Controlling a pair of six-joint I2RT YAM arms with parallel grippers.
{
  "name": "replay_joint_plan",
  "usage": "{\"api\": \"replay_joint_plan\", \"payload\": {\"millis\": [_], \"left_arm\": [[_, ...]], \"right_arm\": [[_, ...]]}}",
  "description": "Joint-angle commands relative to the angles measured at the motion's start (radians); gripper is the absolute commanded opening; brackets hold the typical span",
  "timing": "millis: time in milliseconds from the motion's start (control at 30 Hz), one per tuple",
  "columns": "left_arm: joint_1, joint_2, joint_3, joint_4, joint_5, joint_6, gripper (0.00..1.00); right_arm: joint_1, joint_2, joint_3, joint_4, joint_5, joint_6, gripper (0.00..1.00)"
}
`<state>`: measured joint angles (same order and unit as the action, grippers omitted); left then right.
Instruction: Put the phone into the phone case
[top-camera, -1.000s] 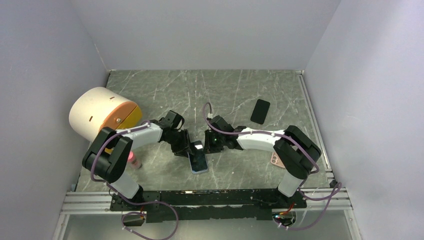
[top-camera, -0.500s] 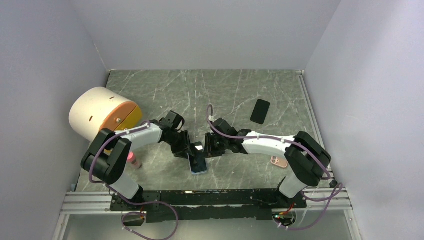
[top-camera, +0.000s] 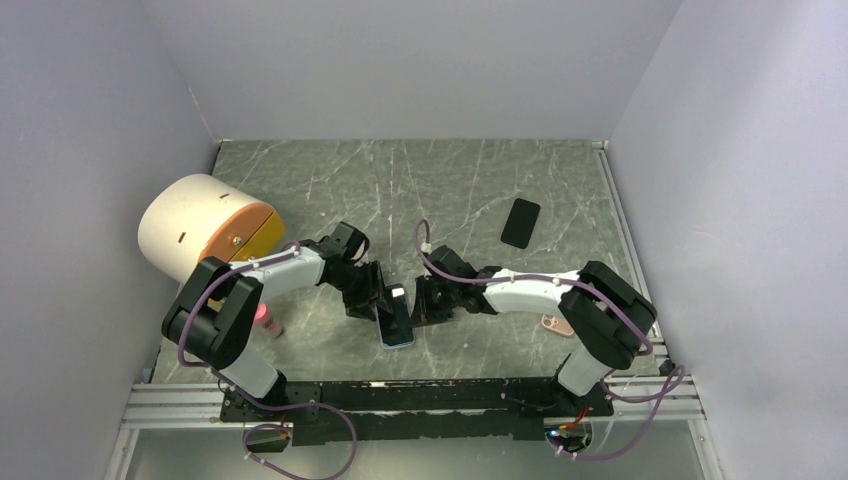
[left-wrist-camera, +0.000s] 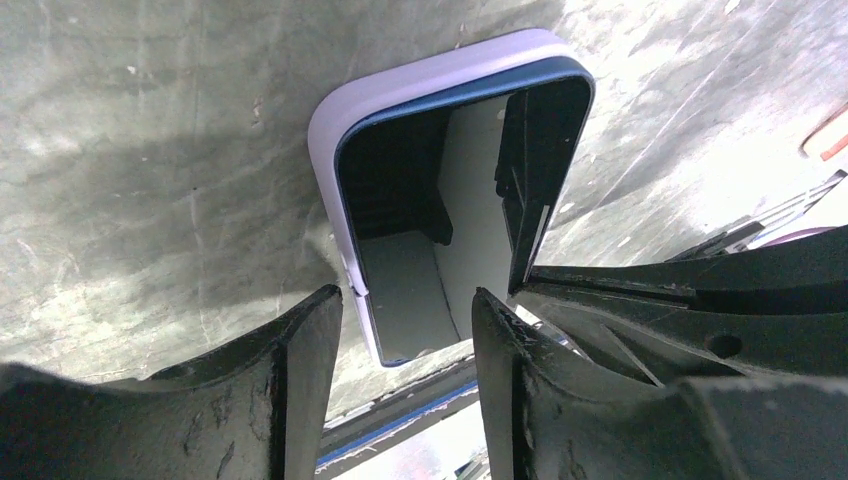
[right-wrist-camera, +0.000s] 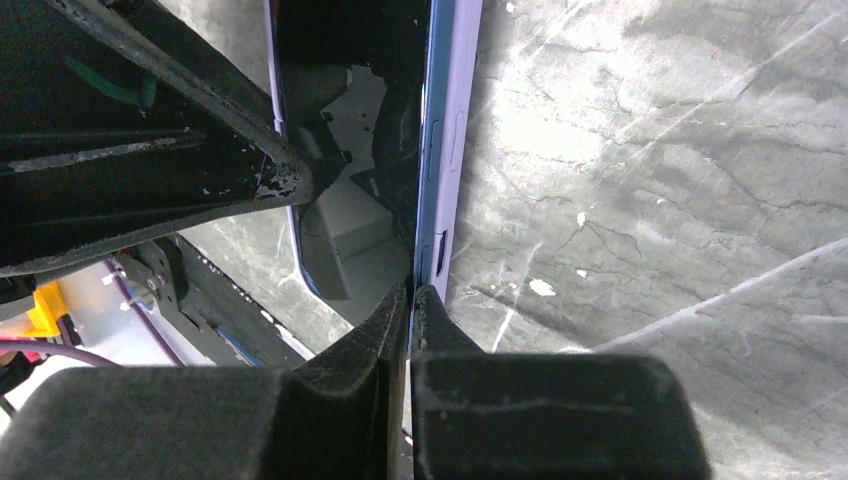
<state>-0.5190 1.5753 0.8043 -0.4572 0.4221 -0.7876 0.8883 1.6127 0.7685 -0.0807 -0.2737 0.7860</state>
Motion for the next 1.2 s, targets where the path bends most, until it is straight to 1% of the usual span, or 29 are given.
{"api": "replay_joint_plan", "payload": {"millis": [0, 167, 300, 500, 667, 767, 967, 1033, 1167], "left_arm": [[-0.004, -0.023, 0.014, -0.041, 0.004, 0.004, 0.56], [-0.006, -0.013, 0.027, -0.074, -0.004, 0.014, 0.54], [-0.005, -0.009, 0.024, -0.069, 0.005, 0.017, 0.53], [-0.005, -0.002, 0.02, -0.07, -0.001, 0.024, 0.5], [-0.006, 0.012, 0.035, -0.106, -0.039, 0.028, 0.48], [-0.006, 0.014, 0.041, -0.105, -0.033, 0.026, 0.48], [-0.005, 0.012, 0.056, -0.109, -0.027, 0.027, 0.48], [-0.006, 0.014, 0.056, -0.101, -0.014, 0.027, 0.47], [-0.006, 0.017, 0.059, -0.097, -0.006, 0.018, 0.45]], "right_arm": [[0.051, 0.071, -0.018, -0.044, 0.068, 0.009, 0.04], [0.105, 0.107, 0.001, -0.107, 0.139, 0.024, 0.01], [0.131, 0.116, -0.022, -0.105, 0.168, 0.052, 0.0], [0.143, 0.117, 0.015, -0.163, 0.243, 0.05, 0.0], [0.145, 0.118, 0.083, -0.257, 0.33, 0.024, 0.0], [0.16, 0.132, 0.08, -0.25, 0.351, 0.028, 0.0], [0.211, 0.166, 0.106, -0.292, 0.428, 0.024, 0.01], [0.212, 0.143, 0.106, -0.288, 0.434, 0.024, 0.03], [0.201, 0.047, 0.121, -0.275, 0.448, 0.019, 0.14]]}}
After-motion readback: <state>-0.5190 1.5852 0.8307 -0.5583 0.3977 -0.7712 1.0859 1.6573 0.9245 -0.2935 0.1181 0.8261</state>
